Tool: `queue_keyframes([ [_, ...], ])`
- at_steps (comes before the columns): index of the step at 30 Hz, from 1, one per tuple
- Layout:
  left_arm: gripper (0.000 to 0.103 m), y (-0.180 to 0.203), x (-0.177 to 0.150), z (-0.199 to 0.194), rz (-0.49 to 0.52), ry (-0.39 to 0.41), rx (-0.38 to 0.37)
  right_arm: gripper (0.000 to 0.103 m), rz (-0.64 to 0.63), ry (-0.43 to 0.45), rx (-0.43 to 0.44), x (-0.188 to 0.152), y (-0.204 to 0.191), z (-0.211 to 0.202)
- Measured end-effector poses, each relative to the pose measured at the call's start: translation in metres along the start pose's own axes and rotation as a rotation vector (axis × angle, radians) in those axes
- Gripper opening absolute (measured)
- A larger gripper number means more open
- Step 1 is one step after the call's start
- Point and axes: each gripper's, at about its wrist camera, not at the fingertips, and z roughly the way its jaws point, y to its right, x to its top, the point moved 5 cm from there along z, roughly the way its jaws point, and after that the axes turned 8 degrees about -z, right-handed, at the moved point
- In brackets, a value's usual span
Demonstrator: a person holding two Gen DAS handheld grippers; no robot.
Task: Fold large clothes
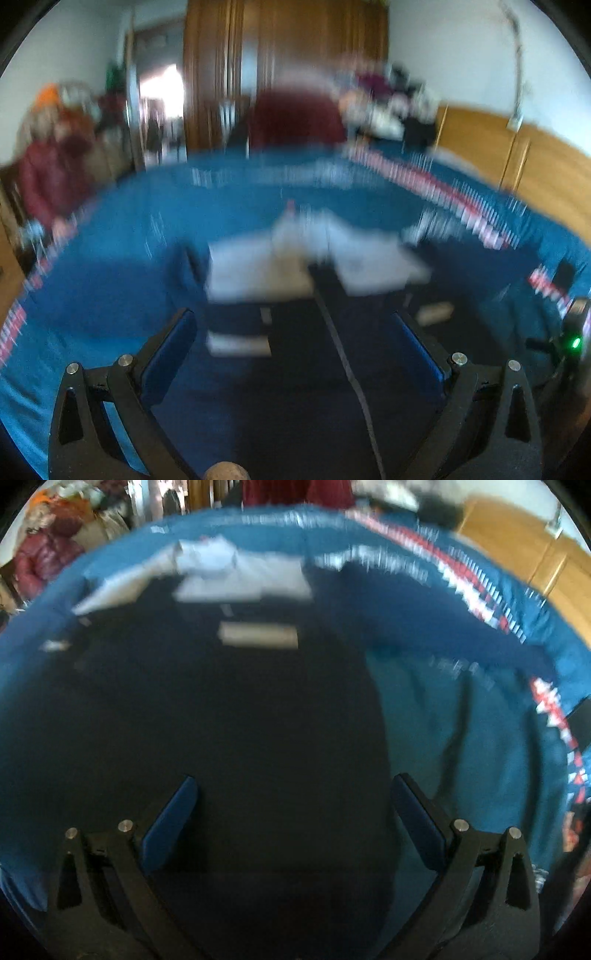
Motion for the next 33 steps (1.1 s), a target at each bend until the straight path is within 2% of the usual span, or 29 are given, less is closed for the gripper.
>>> queue_keyframes([
  [1, 0.103, -0.001, -0.016, 0.015, 0.002, -0.026, 0.018, 0.103, 0.014, -0.031, 0.031, -0.006, 0.002, 0.01],
  [2, 0.103, -0.004, -0.034, 0.045, -0.01, -0.098, 0.042, 0.103, 0.047, -0.045, 0.076, -0.011, 0.004, 0.015],
  [5, 0.103, -0.015, -0.069, 0.09, -0.054, -0.215, 0.089, 0.103, 0.06, -0.033, 0.142, -0.015, 0.011, 0.015],
  [7, 0.103, -0.018, -0.079, 0.1, -0.06, -0.215, 0.094, 0.102, 0.047, -0.052, 0.185, -0.015, 0.016, 0.009],
  [9, 0.103, -0.017, -0.083, 0.1, -0.063, -0.218, 0.092, 0.103, 0.069, 0.004, 0.2, -0.008, 0.043, -0.007],
  [12, 0.103, -0.018, -0.092, 0.097, -0.075, -0.212, 0.084, 0.103, 0.197, 0.111, 0.168, 0.004, 0.129, -0.03],
  [14, 0.103, -0.018, -0.089, 0.094, -0.08, -0.218, 0.086, 0.103, 0.338, 0.152, 0.138, 0.007, 0.212, -0.03],
  [17, 0.103, -0.018, -0.088, 0.09, -0.077, -0.227, 0.1, 0.1, 0.515, 0.196, 0.044, 0.003, 0.331, -0.023],
  [18, 0.103, -0.017, -0.086, 0.092, -0.074, -0.232, 0.106, 0.089, 0.58, 0.203, 0.038, 0.0, 0.367, -0.02],
  [20, 0.103, -0.015, -0.082, 0.095, -0.068, -0.243, 0.118, 0.074, 0.747, 0.21, 0.072, -0.012, 0.437, -0.011],
  [22, 0.103, -0.015, -0.08, 0.097, -0.068, -0.254, 0.123, 0.07, 0.874, 0.21, 0.094, -0.024, 0.477, -0.002],
  [24, 0.103, -0.015, -0.08, 0.098, -0.07, -0.256, 0.126, 0.068, 0.933, 0.197, 0.109, -0.033, 0.499, 0.006],
  [27, 0.103, -0.015, -0.078, 0.099, -0.079, -0.25, 0.127, 0.054, 0.93, 0.196, 0.154, -0.029, 0.507, 0.011],
  [29, 0.103, -0.015, -0.078, 0.1, -0.08, -0.246, 0.126, 0.055, 0.91, 0.181, 0.161, -0.021, 0.504, 0.016],
  [33, 0.103, -0.014, -0.078, 0.101, -0.081, -0.236, 0.128, 0.048, 0.87, 0.119, 0.085, -0.022, 0.502, 0.028],
])
